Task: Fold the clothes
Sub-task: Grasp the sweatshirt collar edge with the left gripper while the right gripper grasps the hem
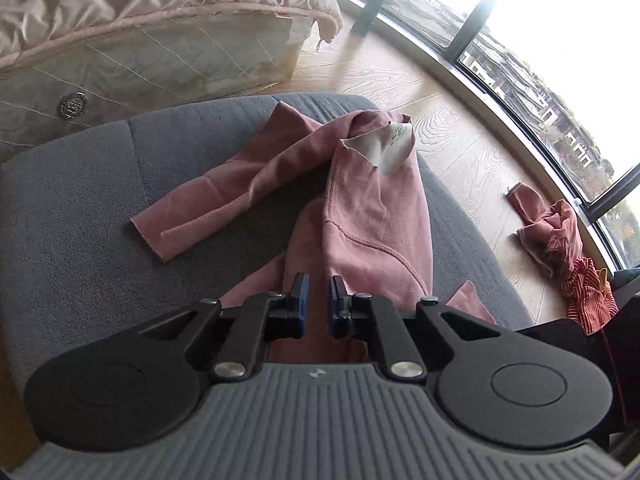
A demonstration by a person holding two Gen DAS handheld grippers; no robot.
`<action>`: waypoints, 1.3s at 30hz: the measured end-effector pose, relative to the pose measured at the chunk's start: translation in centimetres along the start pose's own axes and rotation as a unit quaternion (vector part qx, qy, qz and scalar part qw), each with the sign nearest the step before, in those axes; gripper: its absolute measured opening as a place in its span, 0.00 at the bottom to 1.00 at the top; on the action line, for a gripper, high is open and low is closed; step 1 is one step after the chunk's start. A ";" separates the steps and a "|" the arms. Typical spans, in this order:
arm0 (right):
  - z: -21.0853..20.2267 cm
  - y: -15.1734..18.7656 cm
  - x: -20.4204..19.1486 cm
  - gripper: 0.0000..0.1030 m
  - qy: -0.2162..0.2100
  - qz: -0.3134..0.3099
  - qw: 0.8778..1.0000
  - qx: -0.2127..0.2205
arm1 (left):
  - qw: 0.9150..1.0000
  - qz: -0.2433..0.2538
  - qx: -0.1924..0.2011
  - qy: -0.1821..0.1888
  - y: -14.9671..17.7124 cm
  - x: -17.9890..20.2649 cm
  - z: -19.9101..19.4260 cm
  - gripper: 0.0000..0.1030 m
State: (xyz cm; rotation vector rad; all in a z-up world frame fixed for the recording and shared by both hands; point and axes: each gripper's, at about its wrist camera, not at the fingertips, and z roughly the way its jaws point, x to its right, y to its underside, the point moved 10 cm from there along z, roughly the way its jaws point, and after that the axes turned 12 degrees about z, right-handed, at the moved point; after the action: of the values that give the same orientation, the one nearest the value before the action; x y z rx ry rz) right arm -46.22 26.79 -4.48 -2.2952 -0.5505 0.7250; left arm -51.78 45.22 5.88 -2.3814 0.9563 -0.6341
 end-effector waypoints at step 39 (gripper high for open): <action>-2.0 -4.0 3.5 0.24 0.070 -0.034 0.993 0.092 | 0.987 0.076 -0.033 -0.140 3.1 -4.8 -4.6 0.06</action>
State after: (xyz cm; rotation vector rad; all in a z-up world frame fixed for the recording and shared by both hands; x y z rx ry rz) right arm -43.09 30.62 -1.66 -2.1259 -0.4735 0.5529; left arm -59.06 45.53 6.48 -2.3473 1.0319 -0.2053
